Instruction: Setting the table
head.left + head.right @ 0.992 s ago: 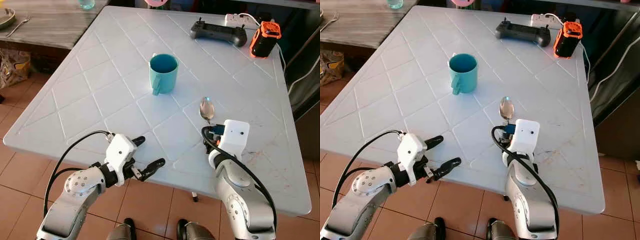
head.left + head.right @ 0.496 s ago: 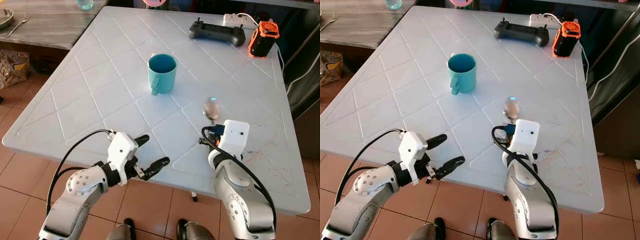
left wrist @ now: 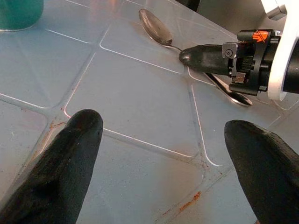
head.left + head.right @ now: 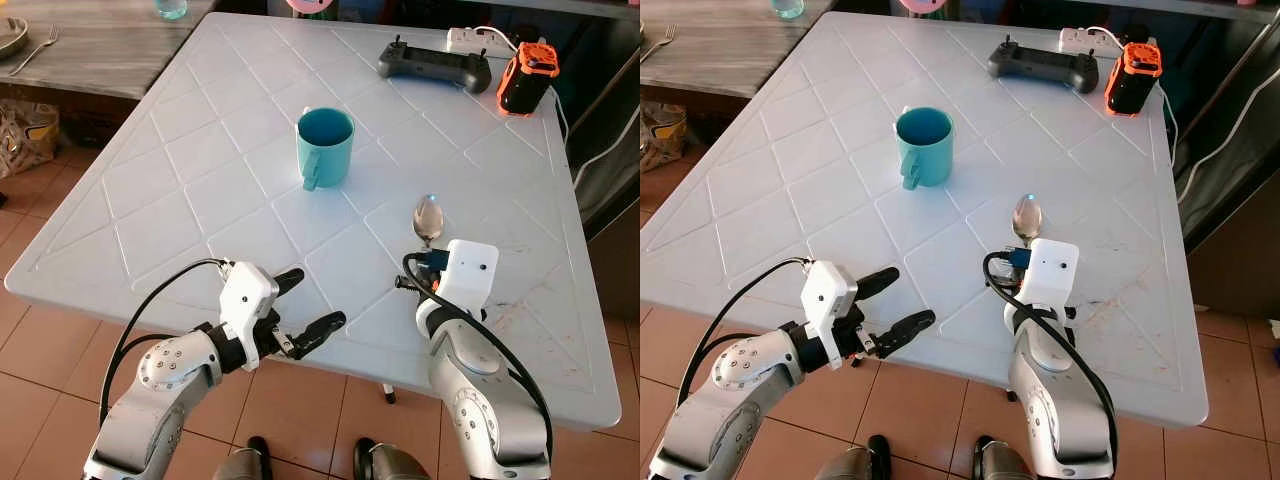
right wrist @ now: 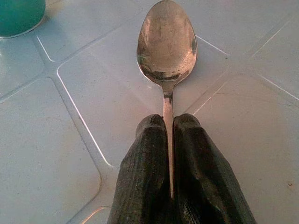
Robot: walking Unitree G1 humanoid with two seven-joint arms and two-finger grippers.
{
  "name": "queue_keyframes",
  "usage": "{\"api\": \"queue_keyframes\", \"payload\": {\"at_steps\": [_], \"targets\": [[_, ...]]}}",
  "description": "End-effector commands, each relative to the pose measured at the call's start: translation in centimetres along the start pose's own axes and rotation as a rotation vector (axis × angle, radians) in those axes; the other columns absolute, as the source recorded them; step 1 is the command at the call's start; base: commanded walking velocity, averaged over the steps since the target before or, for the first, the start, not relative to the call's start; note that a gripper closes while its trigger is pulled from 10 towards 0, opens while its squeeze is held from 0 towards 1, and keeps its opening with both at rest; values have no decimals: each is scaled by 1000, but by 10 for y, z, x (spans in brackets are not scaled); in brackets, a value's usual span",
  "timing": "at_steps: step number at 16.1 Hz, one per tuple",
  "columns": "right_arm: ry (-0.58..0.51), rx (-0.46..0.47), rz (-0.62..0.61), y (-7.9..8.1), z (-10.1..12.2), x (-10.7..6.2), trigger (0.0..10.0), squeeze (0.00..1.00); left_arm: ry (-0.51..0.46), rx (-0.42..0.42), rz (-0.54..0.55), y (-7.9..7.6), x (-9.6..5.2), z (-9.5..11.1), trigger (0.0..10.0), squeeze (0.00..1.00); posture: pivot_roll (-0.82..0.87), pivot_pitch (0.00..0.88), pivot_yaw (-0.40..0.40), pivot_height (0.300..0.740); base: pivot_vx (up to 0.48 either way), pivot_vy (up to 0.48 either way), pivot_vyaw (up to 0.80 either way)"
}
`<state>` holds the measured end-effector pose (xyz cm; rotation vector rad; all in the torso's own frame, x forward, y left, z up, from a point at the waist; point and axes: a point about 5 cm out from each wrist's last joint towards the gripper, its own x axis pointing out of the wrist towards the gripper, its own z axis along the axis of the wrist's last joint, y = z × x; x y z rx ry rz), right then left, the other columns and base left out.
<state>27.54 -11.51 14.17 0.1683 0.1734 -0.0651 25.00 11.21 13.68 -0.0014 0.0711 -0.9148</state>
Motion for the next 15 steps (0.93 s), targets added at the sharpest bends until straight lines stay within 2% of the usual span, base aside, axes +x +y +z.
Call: {"api": "queue_keyframes", "payload": {"at_steps": [1,2,5,7,9,12,15], "targets": [[116,80,45,18,-22,-3,0,0,-2,7,6,2,-3,0,10000,0,76,245,17,740,0,0,0],[105,80,35,16,-21,-3,0,0,5,7,9,4,-2,-5,10000,0,76,244,17,740,0,0,0],[-30,94,30,4,1,-4,0,0,14,5,15,8,-2,-12,10000,0,75,240,18,740,0,0,0],[-254,7,65,-5,39,-10,0,0,22,1,24,10,-1,-25,10000,0,70,233,20,740,0,0,0],[-297,-10,72,-6,46,-11,0,0,17,4,26,11,0,-26,10000,0,69,230,20,740,0,0,0],[-341,-37,103,-2,52,-13,0,0,-13,25,27,11,5,-9,10000,0,67,228,19,740,0,0,0],[-358,-122,137,1,48,-17,0,0,-45,65,80,14,10,0,10000,0,67,213,7,740,0,0,0]]}}
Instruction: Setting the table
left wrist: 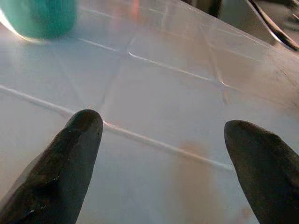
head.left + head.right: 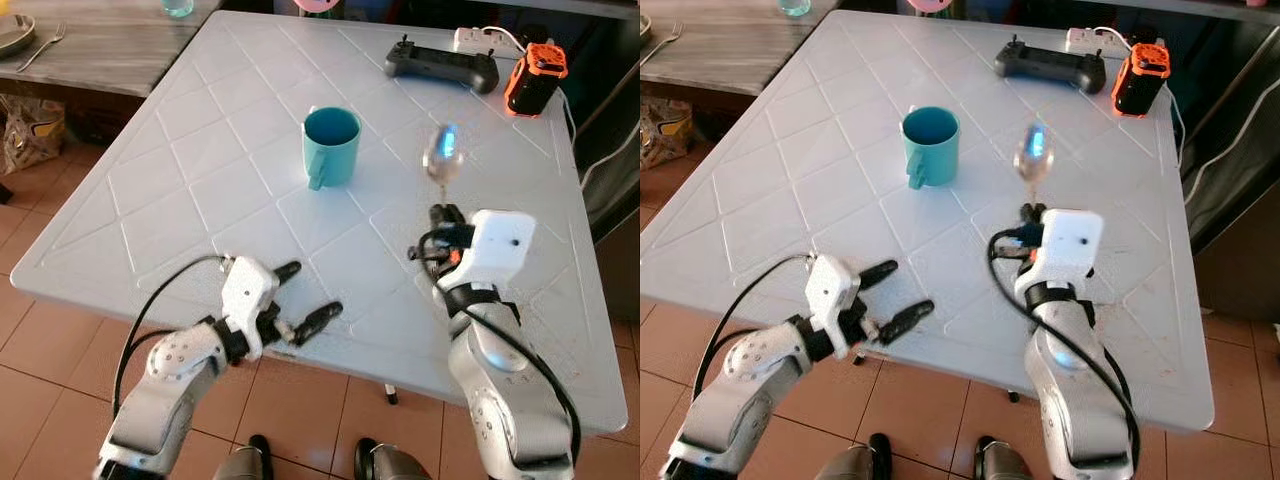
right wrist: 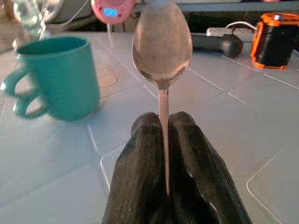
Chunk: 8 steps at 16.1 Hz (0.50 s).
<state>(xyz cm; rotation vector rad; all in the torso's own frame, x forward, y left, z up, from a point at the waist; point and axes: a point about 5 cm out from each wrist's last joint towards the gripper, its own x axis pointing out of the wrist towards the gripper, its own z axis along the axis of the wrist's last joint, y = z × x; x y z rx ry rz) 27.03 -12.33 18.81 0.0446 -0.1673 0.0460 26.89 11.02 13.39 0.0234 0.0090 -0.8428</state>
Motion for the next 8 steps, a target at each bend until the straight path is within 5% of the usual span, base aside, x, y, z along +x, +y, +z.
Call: {"api": "queue_keyframes", "payload": {"at_steps": [1,6,7,8], "targets": [[-27,-18,4,-1,4,-6,0,0,-21,26,57,5,0,8,10000,0,66,206,-1,740,0,0,0],[-75,-106,-89,-27,6,-24,0,0,-98,17,284,27,13,24,10000,0,61,166,-30,740,0,0,0],[-75,-116,-114,-33,6,-28,824,0,-113,1,341,32,16,26,10000,0,60,155,-33,740,0,0,0],[-68,-139,-144,-40,5,-31,3843,0,-125,-20,368,33,20,28,10000,0,61,150,-33,740,0,0,0]]}}
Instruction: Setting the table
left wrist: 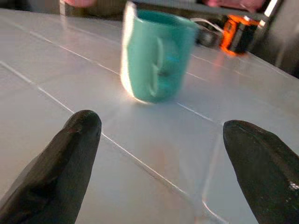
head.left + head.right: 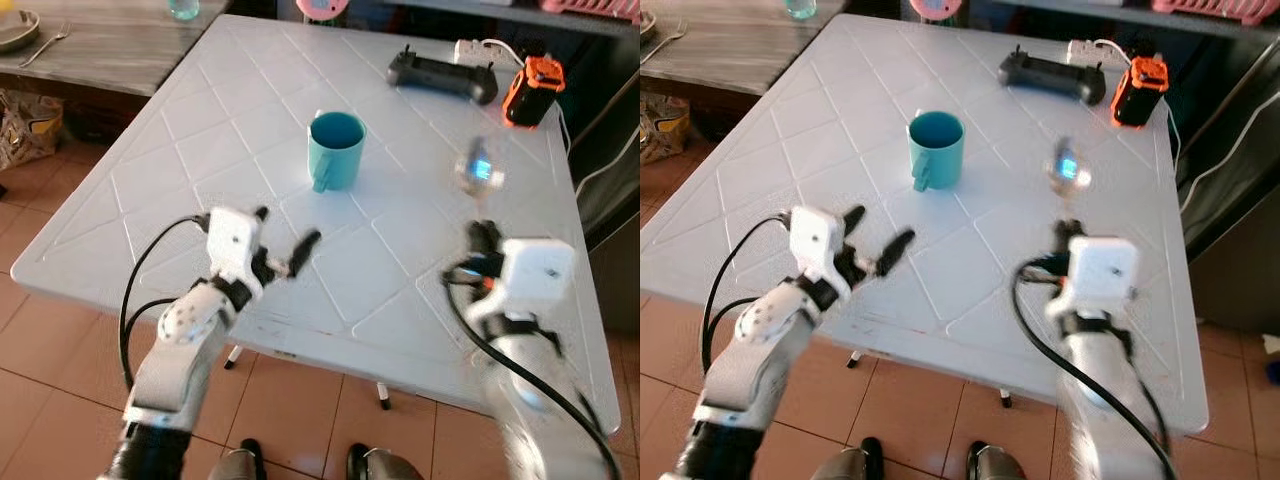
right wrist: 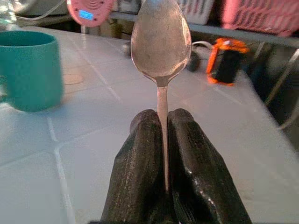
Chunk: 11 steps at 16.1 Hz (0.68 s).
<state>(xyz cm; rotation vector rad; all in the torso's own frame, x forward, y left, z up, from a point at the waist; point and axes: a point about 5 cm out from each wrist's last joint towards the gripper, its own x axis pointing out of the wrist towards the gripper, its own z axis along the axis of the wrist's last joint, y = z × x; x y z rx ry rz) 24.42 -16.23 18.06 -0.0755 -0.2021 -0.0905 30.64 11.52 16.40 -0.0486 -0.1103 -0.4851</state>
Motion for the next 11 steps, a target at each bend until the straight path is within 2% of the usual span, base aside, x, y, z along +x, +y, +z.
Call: {"api": "queue_keyframes", "payload": {"at_steps": [1,2,5,7,11], "targets": [[-34,-5,-25,-6,6,-3,3686,0,3,14,19,1,0,-1,10000,0,61,140,-34,740,0,0,0],[-36,-16,-36,-9,5,-3,10000,0,4,10,18,-1,2,-3,10000,0,60,128,-30,740,0,0,0],[-26,-18,-57,-14,4,-1,10000,0,0,22,32,2,8,-3,10000,0,61,122,-26,740,0,0,0],[-23,-13,-61,-12,3,0,10000,0,2,24,39,4,8,-3,10000,0,62,124,-23,740,0,0,-494],[-10,-4,-62,-11,1,-2,10000,0,9,13,48,5,8,-5,10000,0,61,132,-21,740,0,260,-534]]}}
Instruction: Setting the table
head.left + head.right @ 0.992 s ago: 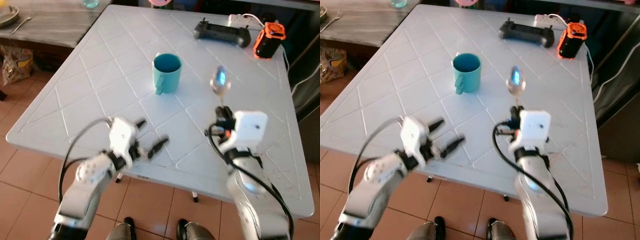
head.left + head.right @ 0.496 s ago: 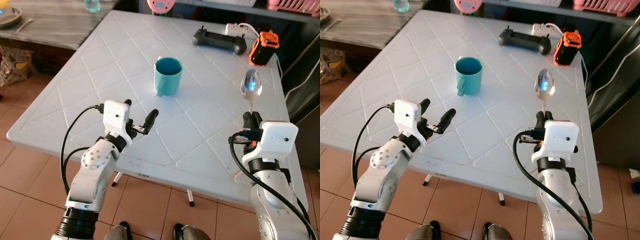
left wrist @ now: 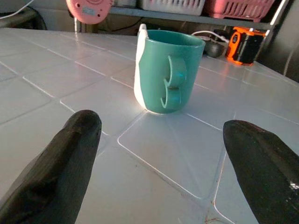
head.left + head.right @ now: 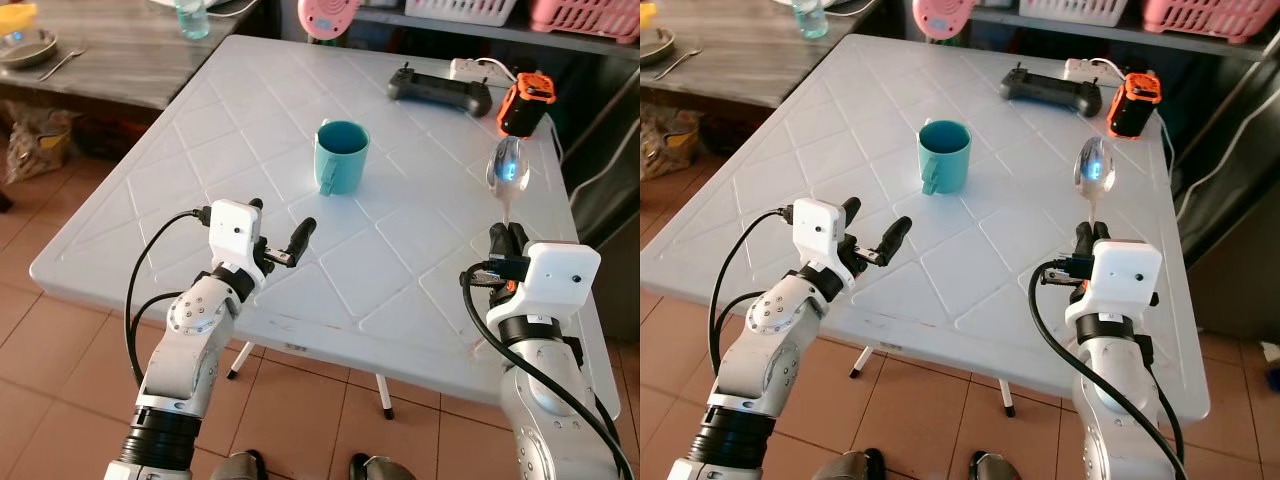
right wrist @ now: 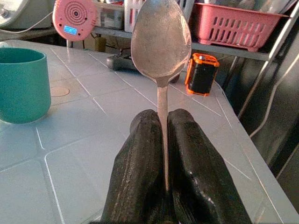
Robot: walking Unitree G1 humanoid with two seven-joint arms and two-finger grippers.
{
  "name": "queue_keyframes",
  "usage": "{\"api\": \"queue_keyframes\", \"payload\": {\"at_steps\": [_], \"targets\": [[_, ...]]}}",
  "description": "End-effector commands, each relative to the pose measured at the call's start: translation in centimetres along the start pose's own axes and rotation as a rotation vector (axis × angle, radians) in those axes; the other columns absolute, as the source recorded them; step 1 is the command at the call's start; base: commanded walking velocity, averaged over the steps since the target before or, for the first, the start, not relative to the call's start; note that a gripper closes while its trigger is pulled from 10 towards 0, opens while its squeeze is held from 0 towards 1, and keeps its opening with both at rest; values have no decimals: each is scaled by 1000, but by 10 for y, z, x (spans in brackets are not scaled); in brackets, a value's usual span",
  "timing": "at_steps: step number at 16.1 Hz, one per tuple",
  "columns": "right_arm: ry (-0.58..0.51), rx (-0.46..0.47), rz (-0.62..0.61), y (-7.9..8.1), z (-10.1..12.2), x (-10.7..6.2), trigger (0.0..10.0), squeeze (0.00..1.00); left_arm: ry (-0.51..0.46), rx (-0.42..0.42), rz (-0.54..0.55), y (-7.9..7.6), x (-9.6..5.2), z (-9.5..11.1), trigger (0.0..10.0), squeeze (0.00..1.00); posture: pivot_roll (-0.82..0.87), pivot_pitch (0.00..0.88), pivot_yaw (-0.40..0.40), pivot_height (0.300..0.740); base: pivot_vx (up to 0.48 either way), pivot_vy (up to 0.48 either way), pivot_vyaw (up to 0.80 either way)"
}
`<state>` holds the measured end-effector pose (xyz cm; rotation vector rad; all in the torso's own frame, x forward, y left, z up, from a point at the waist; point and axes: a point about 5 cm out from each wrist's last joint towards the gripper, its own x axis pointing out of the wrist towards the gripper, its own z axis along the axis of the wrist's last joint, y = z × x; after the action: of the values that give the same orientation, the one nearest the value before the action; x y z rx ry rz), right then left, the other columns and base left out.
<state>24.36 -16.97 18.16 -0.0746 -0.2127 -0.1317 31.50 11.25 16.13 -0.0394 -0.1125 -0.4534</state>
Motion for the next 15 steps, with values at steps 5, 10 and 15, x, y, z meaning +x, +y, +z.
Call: {"api": "queue_keyframes", "payload": {"at_steps": [5,10,15], "targets": [[6,0,-29,-5,-1,-2,10000,0,10,8,21,5,0,-4,10000,0,57,132,-24,740,0,315,-661],[5,0,-29,-3,-1,-1,10000,0,8,11,19,3,1,-5,10000,0,57,136,-24,740,0,364,-204],[1,-1,-33,-4,0,1,10000,0,3,11,12,-2,2,-7,10000,0,54,141,-28,740,0,435,0]]}}
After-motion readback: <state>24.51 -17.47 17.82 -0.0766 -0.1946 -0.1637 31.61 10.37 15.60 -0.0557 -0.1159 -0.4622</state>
